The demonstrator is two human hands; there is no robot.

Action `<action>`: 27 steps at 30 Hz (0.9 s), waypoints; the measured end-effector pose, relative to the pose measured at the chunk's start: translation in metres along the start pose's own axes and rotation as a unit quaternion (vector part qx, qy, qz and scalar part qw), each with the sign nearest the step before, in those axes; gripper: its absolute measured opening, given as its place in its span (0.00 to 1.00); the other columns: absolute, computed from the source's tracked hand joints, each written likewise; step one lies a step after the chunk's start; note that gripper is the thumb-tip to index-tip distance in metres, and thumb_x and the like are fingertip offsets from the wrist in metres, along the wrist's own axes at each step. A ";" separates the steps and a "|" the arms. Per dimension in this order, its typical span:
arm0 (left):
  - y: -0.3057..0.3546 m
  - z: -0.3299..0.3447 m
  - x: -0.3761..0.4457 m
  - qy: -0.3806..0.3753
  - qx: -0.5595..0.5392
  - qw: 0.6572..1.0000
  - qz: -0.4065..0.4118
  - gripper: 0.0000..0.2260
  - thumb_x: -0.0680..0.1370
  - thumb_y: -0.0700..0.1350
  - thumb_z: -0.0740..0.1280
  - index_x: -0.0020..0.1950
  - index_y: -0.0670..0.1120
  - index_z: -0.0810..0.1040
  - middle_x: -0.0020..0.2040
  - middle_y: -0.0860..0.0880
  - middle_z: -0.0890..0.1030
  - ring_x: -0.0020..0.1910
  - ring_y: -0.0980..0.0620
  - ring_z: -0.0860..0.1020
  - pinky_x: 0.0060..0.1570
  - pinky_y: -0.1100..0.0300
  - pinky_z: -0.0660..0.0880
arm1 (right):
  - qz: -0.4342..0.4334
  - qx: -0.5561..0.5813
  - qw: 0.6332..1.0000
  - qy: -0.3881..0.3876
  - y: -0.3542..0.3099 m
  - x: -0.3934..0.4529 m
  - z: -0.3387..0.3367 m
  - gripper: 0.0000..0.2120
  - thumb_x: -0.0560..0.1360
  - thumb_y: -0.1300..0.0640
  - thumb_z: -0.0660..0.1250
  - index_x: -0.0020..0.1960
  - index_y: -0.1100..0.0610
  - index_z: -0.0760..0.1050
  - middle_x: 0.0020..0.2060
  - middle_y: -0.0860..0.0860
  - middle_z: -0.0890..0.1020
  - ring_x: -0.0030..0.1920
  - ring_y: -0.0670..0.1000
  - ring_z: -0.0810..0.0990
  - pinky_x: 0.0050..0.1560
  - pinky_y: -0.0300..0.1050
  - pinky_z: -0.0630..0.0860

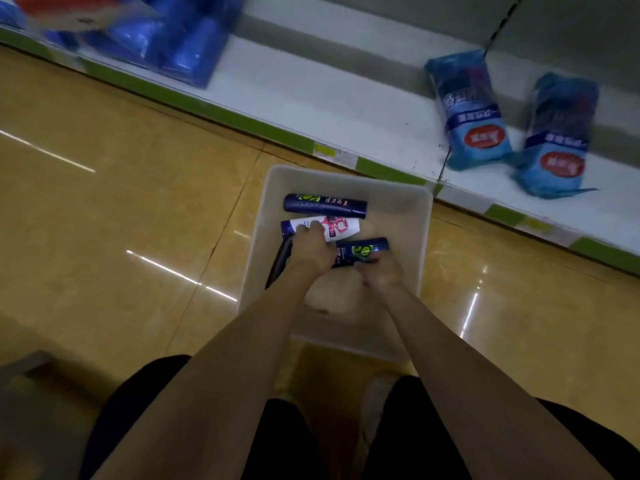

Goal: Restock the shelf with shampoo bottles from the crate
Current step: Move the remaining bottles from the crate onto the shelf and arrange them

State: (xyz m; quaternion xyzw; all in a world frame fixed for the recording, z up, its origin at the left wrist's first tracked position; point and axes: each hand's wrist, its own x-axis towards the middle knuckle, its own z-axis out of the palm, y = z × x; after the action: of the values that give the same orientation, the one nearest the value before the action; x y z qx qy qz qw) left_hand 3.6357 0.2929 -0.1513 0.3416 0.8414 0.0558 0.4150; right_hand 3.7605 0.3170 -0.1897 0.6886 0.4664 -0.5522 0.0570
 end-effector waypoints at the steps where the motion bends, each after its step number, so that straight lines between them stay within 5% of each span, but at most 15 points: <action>1: 0.002 0.009 0.019 0.026 -0.031 0.999 -0.010 0.20 0.80 0.45 0.60 0.69 0.36 0.65 0.67 0.36 0.69 0.64 0.39 0.70 0.65 0.52 0.68 | 0.002 -0.007 1.000 0.015 0.007 0.017 0.005 0.14 0.74 0.58 0.69 0.56 0.65 0.77 0.48 0.60 0.81 0.53 0.61 0.80 0.49 0.46 0.75; 4: 0.009 0.023 0.063 0.105 -0.098 0.987 -0.071 0.27 0.79 0.47 0.62 0.72 0.35 0.57 0.71 0.35 0.63 0.69 0.39 0.66 0.65 0.52 0.65 | 0.047 0.048 0.997 0.041 0.020 0.051 0.013 0.18 0.75 0.54 0.68 0.59 0.65 0.76 0.47 0.61 0.81 0.49 0.60 0.81 0.51 0.50 0.75; 7: 0.004 0.032 0.087 0.175 0.048 0.983 -0.023 0.27 0.75 0.46 0.66 0.69 0.38 0.61 0.70 0.39 0.63 0.69 0.40 0.62 0.66 0.51 0.62 | 0.127 0.215 0.968 -0.017 0.028 0.070 0.027 0.19 0.74 0.52 0.69 0.58 0.65 0.74 0.37 0.59 0.78 0.35 0.57 0.78 0.44 0.54 0.79; 9: -0.005 0.037 0.098 0.190 0.179 0.963 0.063 0.25 0.74 0.45 0.67 0.68 0.40 0.65 0.68 0.41 0.66 0.68 0.41 0.62 0.66 0.50 0.62 | 0.128 0.278 0.952 -0.023 0.027 0.082 0.037 0.17 0.72 0.52 0.72 0.55 0.62 0.74 0.44 0.59 0.80 0.42 0.59 0.81 0.40 0.52 0.80; 11: -0.012 0.038 0.105 0.191 0.270 0.936 0.120 0.21 0.75 0.46 0.66 0.66 0.41 0.68 0.65 0.42 0.67 0.66 0.42 0.64 0.65 0.51 0.62 | 0.119 0.332 0.936 -0.005 0.024 0.090 0.046 0.12 0.71 0.55 0.74 0.46 0.59 0.73 0.50 0.59 0.80 0.51 0.60 0.81 0.47 0.54 0.81; 15: -0.016 0.021 0.104 0.103 0.361 0.915 0.146 0.24 0.73 0.55 0.68 0.64 0.45 0.71 0.63 0.42 0.69 0.64 0.42 0.66 0.64 0.50 0.63 | 0.120 0.358 0.926 0.023 0.025 0.091 0.054 0.11 0.70 0.59 0.73 0.38 0.55 0.71 0.52 0.59 0.82 0.52 0.60 0.81 0.56 0.59 0.78; 17: -0.021 0.016 0.092 0.040 0.290 0.951 0.101 0.26 0.72 0.53 0.71 0.66 0.43 0.69 0.62 0.41 0.69 0.62 0.41 0.69 0.63 0.50 0.66 | 0.112 0.321 0.940 0.031 0.026 0.081 0.051 0.09 0.69 0.58 0.74 0.44 0.56 0.73 0.52 0.58 0.82 0.50 0.58 0.81 0.51 0.59 0.80; 20: -0.020 0.006 0.056 -0.021 0.094 0.994 0.056 0.27 0.71 0.48 0.73 0.63 0.40 0.65 0.59 0.39 0.72 0.58 0.40 0.74 0.53 0.52 0.71 | 0.081 0.257 0.962 0.035 0.015 0.045 0.032 0.23 0.68 0.57 0.74 0.59 0.60 0.70 0.51 0.57 0.80 0.49 0.57 0.80 0.34 0.47 0.78; 27: 0.022 -0.075 -0.065 -0.036 -0.125 0.991 0.011 0.22 0.72 0.47 0.72 0.54 0.43 0.61 0.49 0.45 0.73 0.46 0.48 0.73 0.43 0.57 0.68 | -0.016 0.247 0.966 -0.080 -0.058 -0.098 -0.042 0.20 0.75 0.57 0.67 0.65 0.59 0.69 0.51 0.56 0.80 0.45 0.52 0.80 0.40 0.44 0.76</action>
State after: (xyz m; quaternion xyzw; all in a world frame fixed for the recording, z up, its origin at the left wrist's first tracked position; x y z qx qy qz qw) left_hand 3.6196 0.2831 -0.0513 0.2981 0.8087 0.1527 0.4835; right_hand 3.7534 0.3172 -0.0683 0.6271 0.3205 -0.7047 -0.0865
